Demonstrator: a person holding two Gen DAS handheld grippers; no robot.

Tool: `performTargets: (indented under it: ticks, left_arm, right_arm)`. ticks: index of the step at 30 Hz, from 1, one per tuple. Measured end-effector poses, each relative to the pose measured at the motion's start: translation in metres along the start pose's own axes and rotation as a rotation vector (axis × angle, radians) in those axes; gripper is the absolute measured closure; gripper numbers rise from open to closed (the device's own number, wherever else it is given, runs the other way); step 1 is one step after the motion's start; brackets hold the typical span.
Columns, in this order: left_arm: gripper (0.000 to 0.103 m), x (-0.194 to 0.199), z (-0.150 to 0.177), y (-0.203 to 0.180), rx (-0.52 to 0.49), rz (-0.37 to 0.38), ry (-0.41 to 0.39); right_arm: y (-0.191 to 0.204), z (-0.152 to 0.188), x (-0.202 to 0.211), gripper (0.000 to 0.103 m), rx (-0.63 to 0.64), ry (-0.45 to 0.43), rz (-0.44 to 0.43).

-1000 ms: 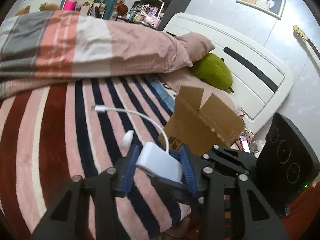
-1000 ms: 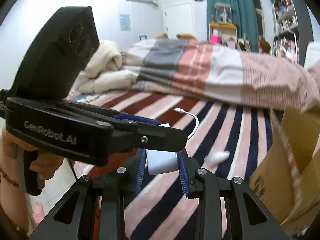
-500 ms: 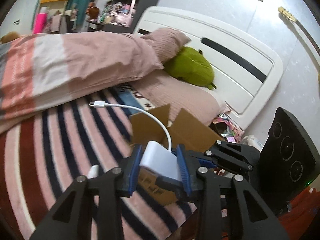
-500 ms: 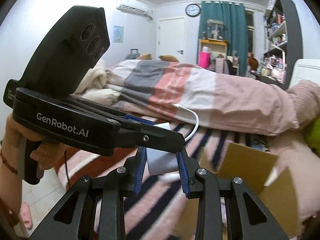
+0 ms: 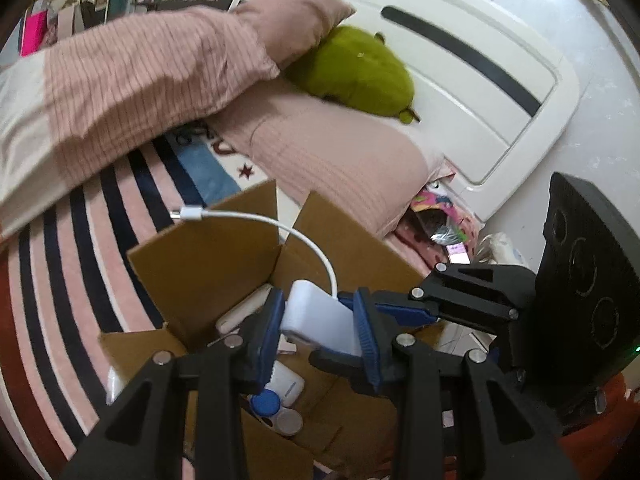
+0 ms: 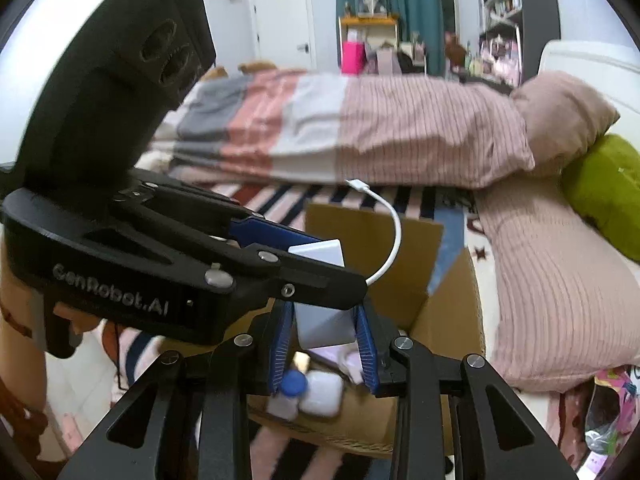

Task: Organize rigid objects
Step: 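Lift the adapter with its cable into the box and open the right gripper, then lower the right gripper onto the white pump bottle and close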

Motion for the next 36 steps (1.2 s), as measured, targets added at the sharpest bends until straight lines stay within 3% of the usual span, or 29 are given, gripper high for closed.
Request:
performTargets:
  ticks: [7, 9, 10, 12, 13, 16, 23, 29, 36]
  left_arm:
    - [0.070, -0.018, 0.002, 0.000, 0.007, -0.015, 0.058]
    - [0.065, -0.018, 0.003, 0.000, 0.007, -0.025, 0.062]
    - [0.056, -0.016, 0.003, 0.001, 0.008, -0.032, 0.057]
    - [0.049, -0.011, 0.004, 0.002, 0.007, -0.050, 0.044]
    - [0.046, -0.008, 0.005, 0.003, 0.006, -0.057, 0.038]
    - [0.037, 0.004, 0.007, 0.009, 0.007, -0.084, 0.013]
    - [0.036, 0.041, 0.023, 0.042, 0.044, -0.153, -0.050]
    - [0.035, 0.075, 0.050, 0.095, 0.131, -0.244, -0.102]
    - [0.035, 0.101, 0.100, 0.160, 0.237, -0.352, -0.138]
  right_arm:
    - [-0.014, 0.006, -0.020, 0.077, -0.029, 0.151, 0.017]
    - [-0.018, 0.005, -0.023, 0.075, -0.035, 0.174, 0.024]
    - [-0.019, 0.005, -0.026, 0.072, -0.038, 0.183, 0.028]
    - [-0.020, 0.005, -0.025, 0.058, -0.042, 0.195, 0.043]
    - [-0.019, 0.005, -0.024, 0.056, -0.039, 0.193, 0.048]
    - [-0.016, 0.004, -0.021, 0.055, -0.026, 0.188, 0.049]
    - [0.002, -0.007, -0.028, 0.055, 0.009, 0.184, 0.042]
    - [0.042, -0.022, -0.046, 0.055, 0.076, 0.172, -0.020]
    - [0.106, -0.032, -0.089, 0.055, 0.131, 0.157, -0.176]
Point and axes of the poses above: each gripper's, at about its wrist camera, not at the fingertips, and x roughly against the way its jaws point, y to its left, z to its underside, the point moved 4 cm from there along -x, roughly the way its jaws point, and after that the axes turned 12 degrees about -z, right-handed, at the moved point
